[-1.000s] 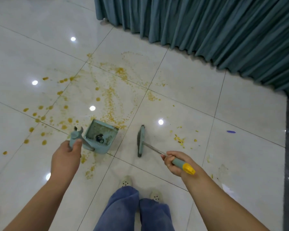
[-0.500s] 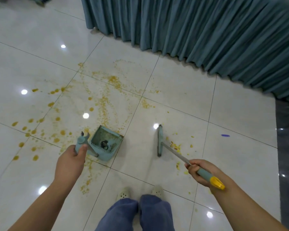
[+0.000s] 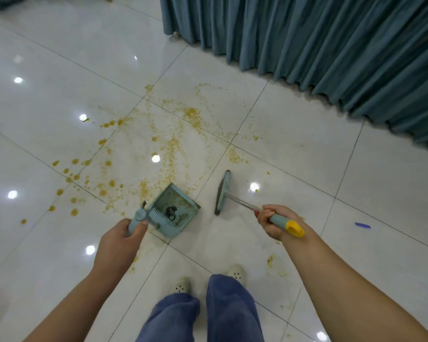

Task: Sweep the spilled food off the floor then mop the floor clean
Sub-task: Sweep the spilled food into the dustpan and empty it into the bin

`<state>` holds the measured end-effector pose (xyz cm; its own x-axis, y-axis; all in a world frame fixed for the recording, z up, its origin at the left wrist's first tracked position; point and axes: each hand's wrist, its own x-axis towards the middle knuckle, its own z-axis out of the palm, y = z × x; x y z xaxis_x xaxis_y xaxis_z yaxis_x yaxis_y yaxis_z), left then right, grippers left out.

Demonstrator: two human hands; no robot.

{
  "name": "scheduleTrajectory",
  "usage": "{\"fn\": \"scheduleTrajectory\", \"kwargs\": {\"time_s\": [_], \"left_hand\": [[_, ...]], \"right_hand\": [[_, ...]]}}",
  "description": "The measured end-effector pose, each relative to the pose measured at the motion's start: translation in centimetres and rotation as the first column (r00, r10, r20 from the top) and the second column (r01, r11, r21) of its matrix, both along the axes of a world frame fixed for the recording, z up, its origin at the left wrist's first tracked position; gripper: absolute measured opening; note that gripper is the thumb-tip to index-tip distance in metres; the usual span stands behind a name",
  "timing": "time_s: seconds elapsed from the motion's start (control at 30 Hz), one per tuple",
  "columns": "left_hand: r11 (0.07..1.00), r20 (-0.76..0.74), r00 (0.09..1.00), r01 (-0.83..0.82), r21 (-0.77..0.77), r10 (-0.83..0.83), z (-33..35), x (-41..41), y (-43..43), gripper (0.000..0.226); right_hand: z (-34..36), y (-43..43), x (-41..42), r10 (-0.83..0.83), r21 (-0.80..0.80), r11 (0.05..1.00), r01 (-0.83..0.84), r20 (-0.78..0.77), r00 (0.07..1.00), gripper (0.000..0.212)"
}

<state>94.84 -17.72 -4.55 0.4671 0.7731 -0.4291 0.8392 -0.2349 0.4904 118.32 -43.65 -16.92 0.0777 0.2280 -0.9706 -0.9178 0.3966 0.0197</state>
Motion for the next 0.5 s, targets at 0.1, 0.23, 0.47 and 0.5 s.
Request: {"fn": "scheduleTrajectory", "kwargs": {"time_s": [0.1, 0.23, 0.47, 0.5], "left_hand": [[1.0, 0.002, 1.0, 0.001, -0.018, -0.001, -0.1, 2.8, -2.0, 0.033], [0.997, -0.012, 0.997, 0.072, -0.017, -0.072, -0.5, 6.5, -4.5, 0.03], [0.97, -0.049, 0.969, 0.243, 0.006, -0.242, -0.7, 11.6, -7.5, 0.035], [0.968, -0.047, 0.967, 0.249, 0.003, -0.249, -0.7, 12.1, -7.8, 0.036]], "right_hand": [[0.9, -3.6, 2.5, -0.109, -0.001, 0.994, 0.109, 0.0, 0.994, 0.046], [2.5, -9.3, 3.6, -0.204, 0.027, 0.979, 0.204, -0.004, 0.979, 0.039], [5.0, -15.7, 4.4, -0.229, 0.038, 0.973, 0.229, -0.001, 0.973, 0.017], [5.4, -15.6, 4.6, -0.211, 0.028, 0.977, 0.21, 0.011, 0.977, 0.014]]}}
